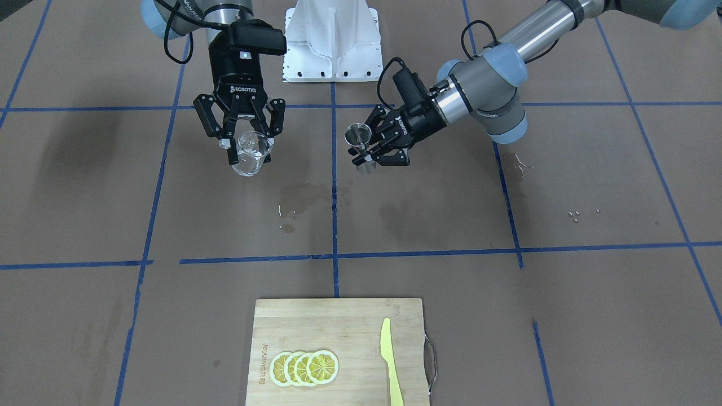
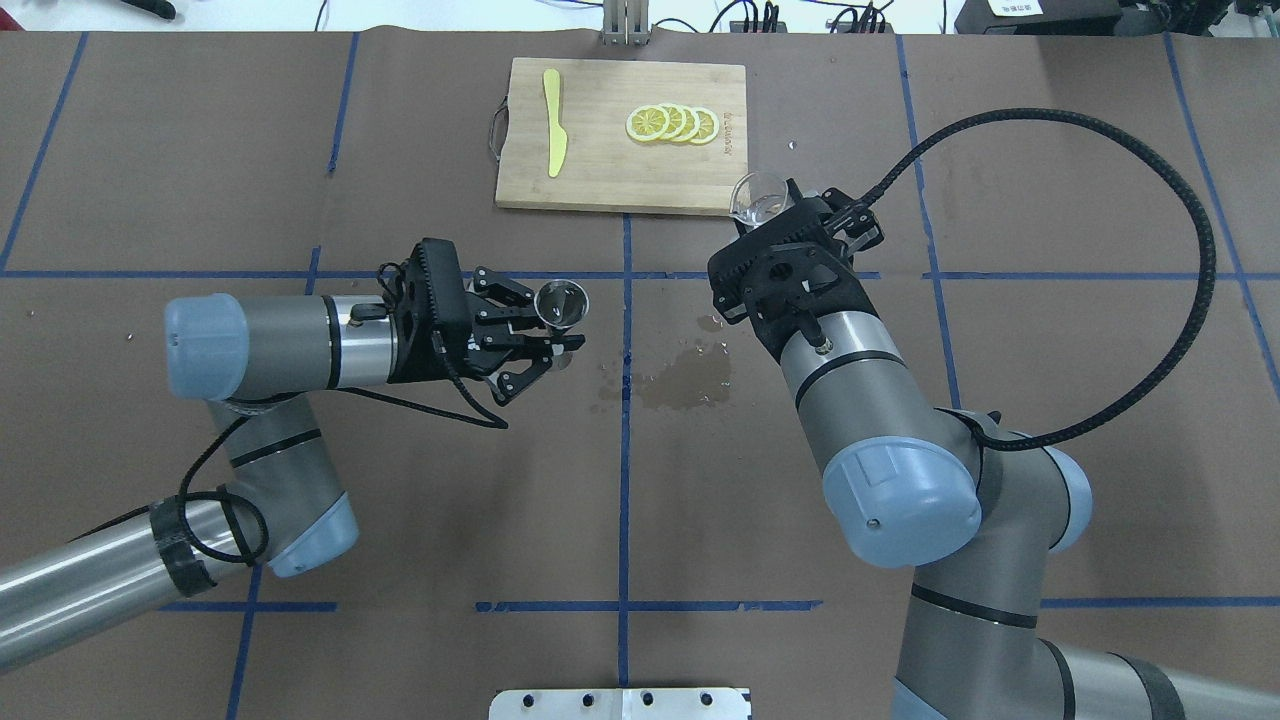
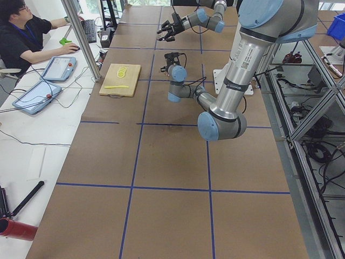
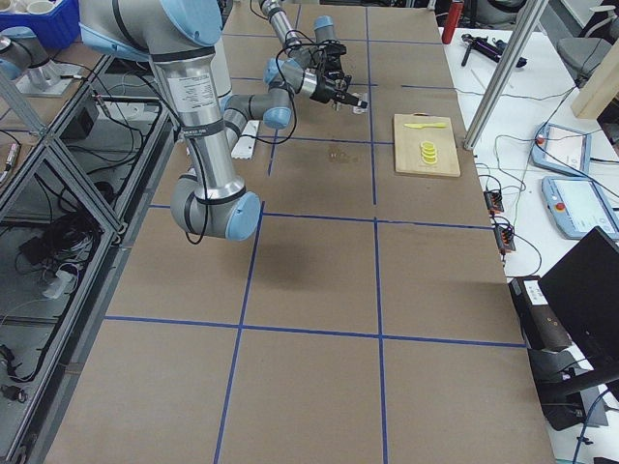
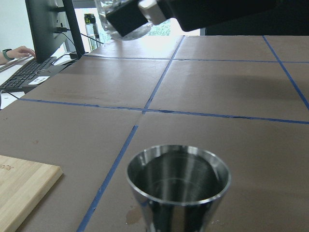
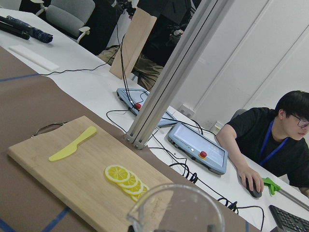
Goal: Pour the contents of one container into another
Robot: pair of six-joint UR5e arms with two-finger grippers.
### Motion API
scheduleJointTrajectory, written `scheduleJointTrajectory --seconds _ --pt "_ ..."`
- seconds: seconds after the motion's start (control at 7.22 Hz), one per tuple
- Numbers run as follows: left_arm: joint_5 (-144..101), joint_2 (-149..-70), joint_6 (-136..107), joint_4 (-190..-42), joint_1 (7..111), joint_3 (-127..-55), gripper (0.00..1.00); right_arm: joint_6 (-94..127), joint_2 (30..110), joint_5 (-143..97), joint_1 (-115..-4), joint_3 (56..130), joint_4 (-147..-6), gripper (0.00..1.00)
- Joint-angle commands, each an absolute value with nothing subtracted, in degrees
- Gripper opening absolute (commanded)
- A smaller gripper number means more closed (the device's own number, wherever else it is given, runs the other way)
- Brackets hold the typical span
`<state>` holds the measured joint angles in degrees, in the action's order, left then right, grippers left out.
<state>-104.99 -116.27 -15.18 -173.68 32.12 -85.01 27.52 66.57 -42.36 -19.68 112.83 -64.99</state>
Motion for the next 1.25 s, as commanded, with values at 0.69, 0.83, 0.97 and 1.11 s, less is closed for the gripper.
scheduleJointTrajectory --seconds 0.69,0.83,0.97,1.11 --pt "-102.42 -88.9 -25.42 -187.08 39.02 -95.27 0.0 27.51 66.36 -42.36 -19.69 112.24 -64.86 0.0" --pt "-96.04 -85.64 -26.18 -190.08 38.94 -95.19 0.0 27.42 66.36 -42.36 -19.6 112.24 -64.86 0.0" --pt "-95.19 -84.82 -26.45 -190.63 38.94 -95.45 0.0 27.51 66.36 -42.36 -19.6 112.24 -64.86 0.0" --pt "-92.4 -83.42 -27.24 -190.63 38.94 -95.71 0.0 27.42 66.36 -42.36 -19.69 112.24 -64.6 0.0"
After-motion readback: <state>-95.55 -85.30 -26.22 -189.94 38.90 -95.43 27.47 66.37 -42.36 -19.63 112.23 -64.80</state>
